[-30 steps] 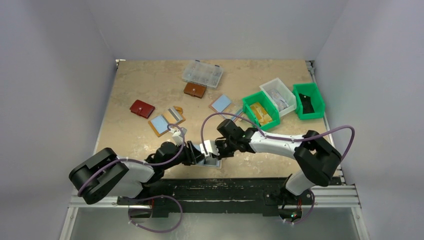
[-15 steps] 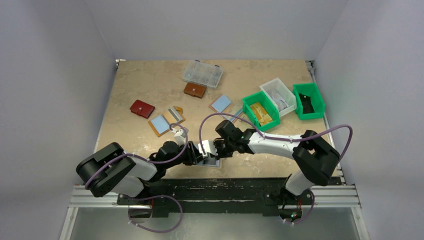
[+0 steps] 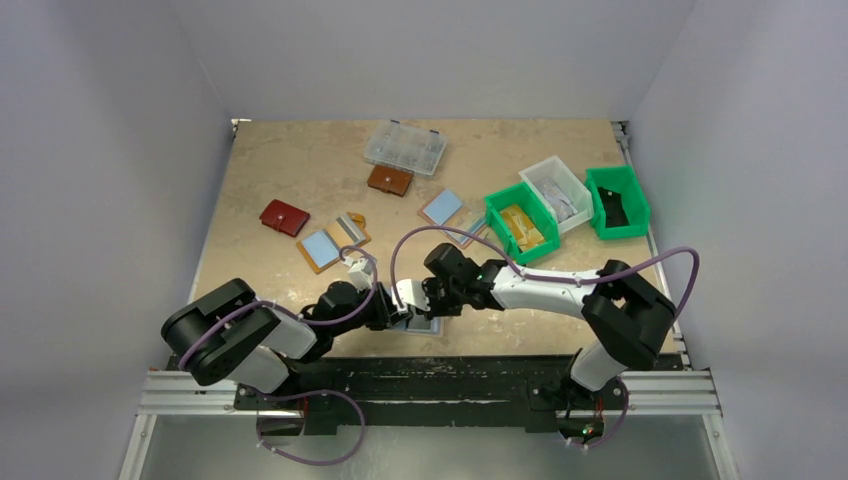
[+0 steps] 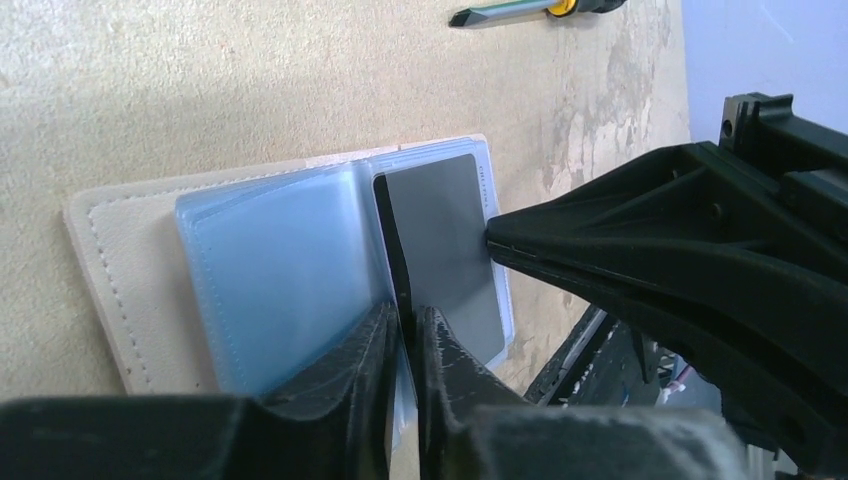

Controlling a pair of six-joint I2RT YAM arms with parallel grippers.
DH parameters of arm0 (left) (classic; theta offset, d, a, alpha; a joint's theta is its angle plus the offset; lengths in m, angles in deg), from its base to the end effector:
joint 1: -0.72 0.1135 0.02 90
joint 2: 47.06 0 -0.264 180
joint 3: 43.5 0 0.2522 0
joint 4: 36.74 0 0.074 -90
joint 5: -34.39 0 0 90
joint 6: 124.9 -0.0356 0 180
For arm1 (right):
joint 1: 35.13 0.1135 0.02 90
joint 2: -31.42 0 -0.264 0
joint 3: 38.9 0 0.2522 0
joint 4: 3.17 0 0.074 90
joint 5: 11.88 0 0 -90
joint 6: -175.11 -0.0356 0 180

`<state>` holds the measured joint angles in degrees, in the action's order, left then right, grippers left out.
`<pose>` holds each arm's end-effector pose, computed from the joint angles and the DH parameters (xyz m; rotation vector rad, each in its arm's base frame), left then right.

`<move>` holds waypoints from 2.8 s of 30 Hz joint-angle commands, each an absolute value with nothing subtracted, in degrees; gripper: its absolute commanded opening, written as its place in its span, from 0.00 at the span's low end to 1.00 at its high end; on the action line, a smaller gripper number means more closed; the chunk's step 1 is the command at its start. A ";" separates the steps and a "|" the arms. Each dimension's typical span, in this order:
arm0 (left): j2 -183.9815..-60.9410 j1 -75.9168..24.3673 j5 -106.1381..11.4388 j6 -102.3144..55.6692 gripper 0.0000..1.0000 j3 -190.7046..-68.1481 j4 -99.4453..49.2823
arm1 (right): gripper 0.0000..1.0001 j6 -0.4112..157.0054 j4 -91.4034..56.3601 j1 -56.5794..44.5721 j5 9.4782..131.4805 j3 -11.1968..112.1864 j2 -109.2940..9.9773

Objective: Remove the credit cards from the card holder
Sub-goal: Remove the credit card from the card holder.

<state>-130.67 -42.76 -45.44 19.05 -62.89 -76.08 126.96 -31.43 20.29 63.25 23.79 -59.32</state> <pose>0.1402 -0.1416 0.1029 -0.0773 2.2334 -1.2016 0.1662 0.2572 0.1687 -1.9856 1.6138 0.4228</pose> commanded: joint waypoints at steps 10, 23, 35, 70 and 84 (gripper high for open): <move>-128.84 -42.64 -46.15 20.32 0.00 -61.89 -76.51 | 0.01 123.68 -27.21 21.56 64.74 25.97 -61.98; -114.74 -41.09 -50.15 18.42 0.00 -59.92 -61.14 | 0.18 123.62 -28.85 21.06 67.29 26.84 -63.44; -107.92 -40.99 -47.57 10.72 0.00 -60.26 -57.73 | 0.51 122.64 -38.58 12.11 44.30 31.26 -57.04; -97.46 -50.92 -53.04 -5.01 0.00 -60.34 -58.66 | 0.58 129.34 -49.82 5.18 31.40 35.90 -66.88; -93.65 -50.88 -54.64 -5.21 0.00 -60.25 -54.73 | 0.07 129.75 -50.59 5.08 33.17 37.06 -67.66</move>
<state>-96.57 -50.85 -51.86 -3.88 -60.13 -54.29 127.98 -50.88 4.51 32.08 34.93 -67.84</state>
